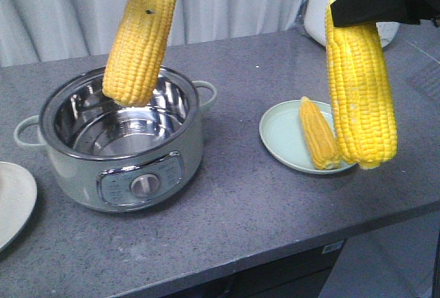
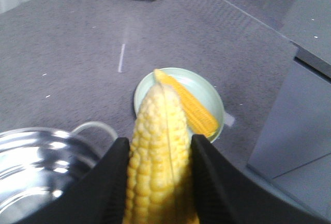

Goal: Distribute corn equally
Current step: 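Turn the base away from the pot holding both corn ears, then drive the base toward the counter with the second pair of plates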

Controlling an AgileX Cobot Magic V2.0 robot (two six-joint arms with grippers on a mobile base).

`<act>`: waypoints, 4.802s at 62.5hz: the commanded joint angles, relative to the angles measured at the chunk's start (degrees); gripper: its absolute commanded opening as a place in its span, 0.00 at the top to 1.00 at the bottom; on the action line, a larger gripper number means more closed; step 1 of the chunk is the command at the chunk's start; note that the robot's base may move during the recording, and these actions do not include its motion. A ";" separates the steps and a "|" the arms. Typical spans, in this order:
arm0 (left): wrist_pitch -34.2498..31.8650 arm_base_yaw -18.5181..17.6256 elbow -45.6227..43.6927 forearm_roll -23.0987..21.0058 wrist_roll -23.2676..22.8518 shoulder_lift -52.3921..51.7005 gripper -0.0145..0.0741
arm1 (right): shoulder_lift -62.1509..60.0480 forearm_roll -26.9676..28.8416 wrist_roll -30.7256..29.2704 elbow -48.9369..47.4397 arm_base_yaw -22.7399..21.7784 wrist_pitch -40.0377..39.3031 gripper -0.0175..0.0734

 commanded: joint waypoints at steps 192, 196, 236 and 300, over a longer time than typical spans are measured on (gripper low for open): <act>-1.50 0.07 -1.15 -1.86 -0.36 -2.34 0.84 | -1.16 2.16 -0.31 -1.53 -0.37 -2.03 0.81; -1.50 0.07 -1.15 -1.86 -0.36 -2.34 0.84 | -1.16 2.16 -0.31 -1.53 -0.37 -2.03 0.81; -1.50 0.07 -1.15 -1.86 -0.36 -2.34 0.84 | -1.16 2.16 -0.31 -1.53 -0.37 -2.03 0.81; -1.50 0.07 -1.15 -1.86 -0.36 -2.34 0.84 | -1.16 2.16 -0.31 -1.53 -0.37 -2.03 0.81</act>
